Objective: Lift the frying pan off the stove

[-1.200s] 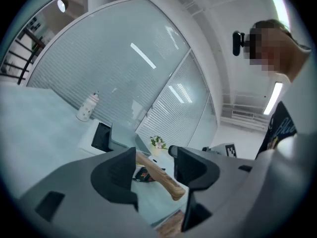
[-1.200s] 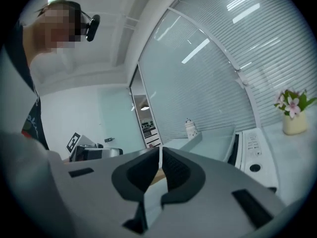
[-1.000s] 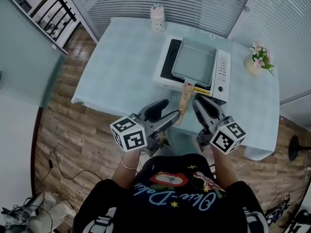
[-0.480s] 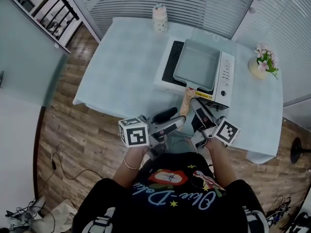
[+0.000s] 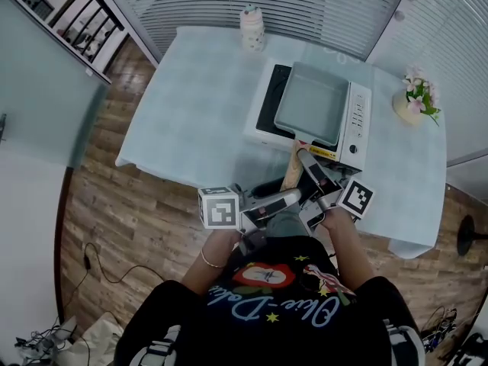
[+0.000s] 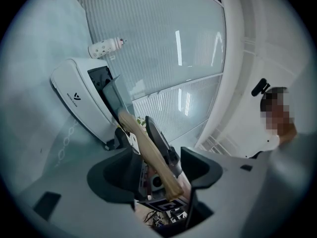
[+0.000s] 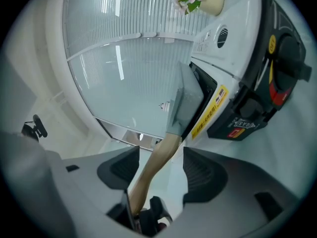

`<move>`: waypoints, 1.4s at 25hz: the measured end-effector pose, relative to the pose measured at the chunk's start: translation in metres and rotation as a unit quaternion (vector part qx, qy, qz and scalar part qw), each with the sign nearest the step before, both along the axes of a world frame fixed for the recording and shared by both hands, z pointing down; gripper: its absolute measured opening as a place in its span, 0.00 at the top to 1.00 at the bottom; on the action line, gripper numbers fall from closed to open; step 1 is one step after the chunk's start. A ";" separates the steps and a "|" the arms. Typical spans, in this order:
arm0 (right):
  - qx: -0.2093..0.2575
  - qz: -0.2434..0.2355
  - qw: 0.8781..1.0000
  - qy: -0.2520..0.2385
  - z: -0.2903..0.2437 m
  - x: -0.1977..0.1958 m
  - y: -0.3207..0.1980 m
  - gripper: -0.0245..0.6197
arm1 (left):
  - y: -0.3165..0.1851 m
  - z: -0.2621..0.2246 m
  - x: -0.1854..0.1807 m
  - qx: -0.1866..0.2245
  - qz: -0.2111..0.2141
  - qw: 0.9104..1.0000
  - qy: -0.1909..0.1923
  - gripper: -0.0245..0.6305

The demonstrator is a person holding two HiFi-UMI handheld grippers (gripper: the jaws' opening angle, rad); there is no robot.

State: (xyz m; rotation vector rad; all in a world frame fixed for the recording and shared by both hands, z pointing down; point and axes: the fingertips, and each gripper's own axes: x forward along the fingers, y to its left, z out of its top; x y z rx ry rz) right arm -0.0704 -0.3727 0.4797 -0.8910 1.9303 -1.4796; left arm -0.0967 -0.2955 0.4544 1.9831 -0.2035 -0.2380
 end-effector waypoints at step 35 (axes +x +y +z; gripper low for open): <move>-0.035 -0.037 0.996 -0.066 0.004 -0.013 -0.005 0.67 | -0.003 0.003 0.007 -0.064 -0.016 0.998 -0.012 0.72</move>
